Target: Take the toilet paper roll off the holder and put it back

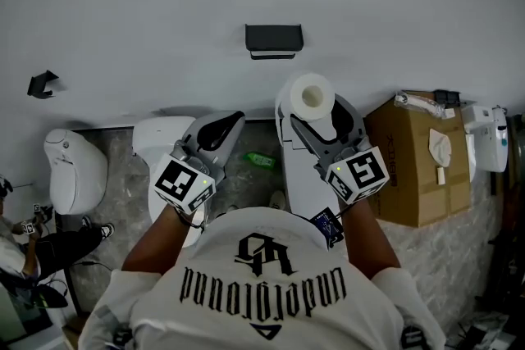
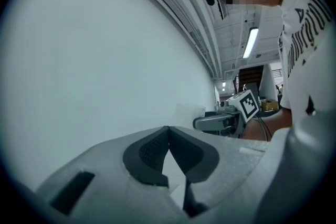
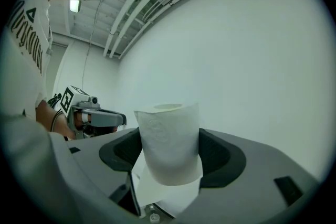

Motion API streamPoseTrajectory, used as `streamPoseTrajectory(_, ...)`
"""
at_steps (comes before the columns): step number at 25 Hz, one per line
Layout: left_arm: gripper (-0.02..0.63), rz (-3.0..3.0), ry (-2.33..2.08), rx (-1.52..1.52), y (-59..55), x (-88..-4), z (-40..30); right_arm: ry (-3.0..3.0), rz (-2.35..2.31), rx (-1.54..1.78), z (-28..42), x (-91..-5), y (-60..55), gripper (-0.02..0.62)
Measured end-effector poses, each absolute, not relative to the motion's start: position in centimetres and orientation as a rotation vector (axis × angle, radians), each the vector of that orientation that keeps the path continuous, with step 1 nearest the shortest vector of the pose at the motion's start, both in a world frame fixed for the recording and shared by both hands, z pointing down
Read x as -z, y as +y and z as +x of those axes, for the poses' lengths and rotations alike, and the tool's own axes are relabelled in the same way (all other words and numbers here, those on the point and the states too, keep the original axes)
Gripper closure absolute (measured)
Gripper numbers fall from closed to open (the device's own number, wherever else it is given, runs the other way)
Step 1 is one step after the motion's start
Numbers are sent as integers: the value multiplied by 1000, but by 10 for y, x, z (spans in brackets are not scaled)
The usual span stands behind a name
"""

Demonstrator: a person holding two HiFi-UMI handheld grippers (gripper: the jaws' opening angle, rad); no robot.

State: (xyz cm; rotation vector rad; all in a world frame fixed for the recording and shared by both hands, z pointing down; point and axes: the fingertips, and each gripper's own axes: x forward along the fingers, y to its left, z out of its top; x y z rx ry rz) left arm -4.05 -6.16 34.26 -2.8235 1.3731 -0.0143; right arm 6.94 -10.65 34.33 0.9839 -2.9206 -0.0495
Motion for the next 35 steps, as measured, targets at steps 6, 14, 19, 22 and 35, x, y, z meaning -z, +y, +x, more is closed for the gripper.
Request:
streamPoseTrajectory(6,592,-2835,1347,-12,-34,-339,-69,-2900,1021,56,44,-342,-75,258)
streamPoseTrajectory(14,592,-2841,1296,-26,0,-335,-103,-2885,1055,72,7,-340,-37,258)
streamPoseTrajectory(19,592,-2854,1280,-32,18,-336,-121,-2882,1075,79,-11,-338,-17,258)
streamPoseTrajectory(22,592,-2859,1256,-32,28,-337,-128,-2879,1082,89,-22,-338,-7,258)
streamPoseTrajectory(35,592,-2859,1278,-68,41,-340,-156,-2878,1093,98,-50,-333,5,258)
